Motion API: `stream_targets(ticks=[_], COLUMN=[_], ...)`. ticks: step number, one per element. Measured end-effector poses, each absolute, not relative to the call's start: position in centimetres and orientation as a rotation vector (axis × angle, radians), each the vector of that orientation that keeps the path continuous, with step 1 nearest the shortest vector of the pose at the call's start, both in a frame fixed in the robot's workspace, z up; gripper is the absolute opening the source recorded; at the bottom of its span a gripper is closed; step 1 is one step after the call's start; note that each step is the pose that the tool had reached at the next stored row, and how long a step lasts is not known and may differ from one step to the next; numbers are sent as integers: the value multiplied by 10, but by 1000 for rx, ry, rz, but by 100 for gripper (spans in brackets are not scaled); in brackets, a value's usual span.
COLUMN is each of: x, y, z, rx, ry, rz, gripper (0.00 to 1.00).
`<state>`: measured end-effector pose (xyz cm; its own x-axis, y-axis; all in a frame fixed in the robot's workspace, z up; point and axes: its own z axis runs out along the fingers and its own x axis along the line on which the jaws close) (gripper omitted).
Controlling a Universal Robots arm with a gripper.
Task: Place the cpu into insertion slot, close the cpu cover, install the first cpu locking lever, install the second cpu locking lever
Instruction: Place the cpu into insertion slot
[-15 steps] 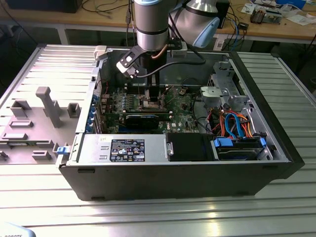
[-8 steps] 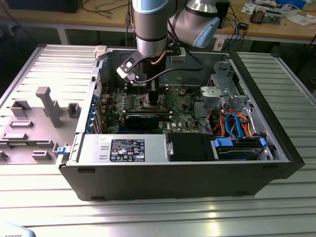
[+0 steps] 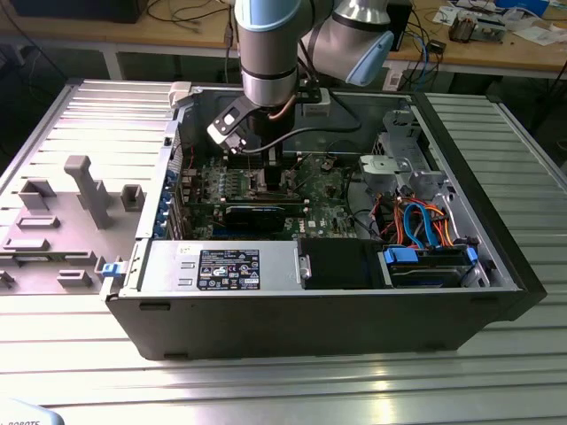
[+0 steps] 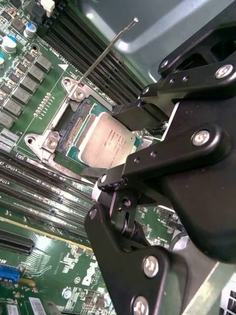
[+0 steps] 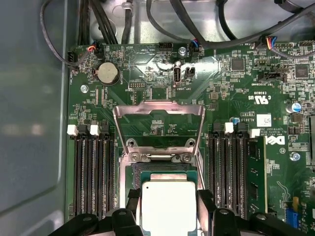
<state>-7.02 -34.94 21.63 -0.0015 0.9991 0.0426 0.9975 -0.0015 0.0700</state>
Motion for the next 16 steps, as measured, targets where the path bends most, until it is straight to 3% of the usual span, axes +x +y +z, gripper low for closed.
stream_targets(ticks=[16], x=[-71], y=[-344], z=[205], rx=[2220], ry=[2192], rz=[125], gripper=[54])
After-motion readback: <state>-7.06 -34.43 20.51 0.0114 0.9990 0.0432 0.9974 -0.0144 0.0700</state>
